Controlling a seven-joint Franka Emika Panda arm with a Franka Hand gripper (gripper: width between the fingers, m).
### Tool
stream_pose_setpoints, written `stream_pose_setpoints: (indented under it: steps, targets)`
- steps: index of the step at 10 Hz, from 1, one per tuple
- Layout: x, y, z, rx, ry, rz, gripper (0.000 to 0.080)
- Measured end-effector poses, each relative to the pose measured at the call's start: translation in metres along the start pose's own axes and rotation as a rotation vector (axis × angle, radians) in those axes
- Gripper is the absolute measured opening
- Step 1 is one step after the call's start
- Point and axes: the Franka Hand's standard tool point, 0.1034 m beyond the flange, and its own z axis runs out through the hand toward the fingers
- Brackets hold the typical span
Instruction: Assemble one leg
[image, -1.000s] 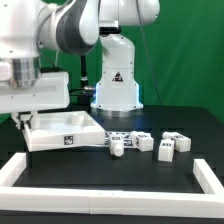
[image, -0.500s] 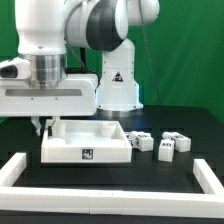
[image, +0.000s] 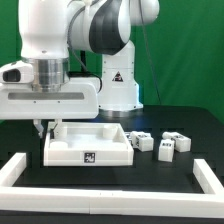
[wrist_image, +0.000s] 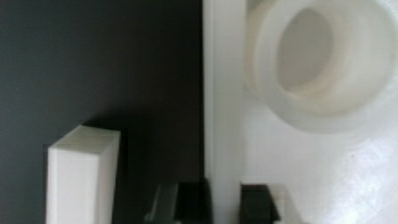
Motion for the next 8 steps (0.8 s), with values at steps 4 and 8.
stream_pose_setpoints:
  steps: [4,8]
  targets:
    - [0.051,-0.036,0.013,-0.006,0.008,0.045,0.0054]
    - [0.063,-0.051,0.018,-0.007,0.028,0.045,0.0054]
